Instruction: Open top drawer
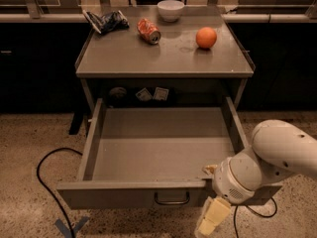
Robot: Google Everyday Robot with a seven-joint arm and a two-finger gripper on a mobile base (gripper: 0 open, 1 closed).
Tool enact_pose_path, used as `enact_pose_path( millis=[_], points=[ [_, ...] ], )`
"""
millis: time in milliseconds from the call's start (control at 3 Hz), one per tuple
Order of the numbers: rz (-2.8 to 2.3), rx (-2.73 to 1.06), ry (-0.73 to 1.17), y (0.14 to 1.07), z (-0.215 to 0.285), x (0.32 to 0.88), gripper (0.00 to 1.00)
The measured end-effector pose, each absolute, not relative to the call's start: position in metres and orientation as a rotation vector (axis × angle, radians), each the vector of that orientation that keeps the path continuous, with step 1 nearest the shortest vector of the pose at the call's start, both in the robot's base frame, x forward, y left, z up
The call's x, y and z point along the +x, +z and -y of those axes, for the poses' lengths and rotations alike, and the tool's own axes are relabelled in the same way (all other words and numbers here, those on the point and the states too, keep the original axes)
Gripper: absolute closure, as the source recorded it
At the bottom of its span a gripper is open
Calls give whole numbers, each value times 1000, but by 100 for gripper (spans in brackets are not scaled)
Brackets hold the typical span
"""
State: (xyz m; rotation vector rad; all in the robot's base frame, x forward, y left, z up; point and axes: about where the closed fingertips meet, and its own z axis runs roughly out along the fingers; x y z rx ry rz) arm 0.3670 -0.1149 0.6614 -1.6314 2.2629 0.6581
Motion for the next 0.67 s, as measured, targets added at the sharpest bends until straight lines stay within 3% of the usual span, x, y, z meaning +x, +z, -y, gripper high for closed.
enact_pose_path(
  millis=[667],
  points=[
    [-2288,-1617,706,659,115,351,0]
  ],
)
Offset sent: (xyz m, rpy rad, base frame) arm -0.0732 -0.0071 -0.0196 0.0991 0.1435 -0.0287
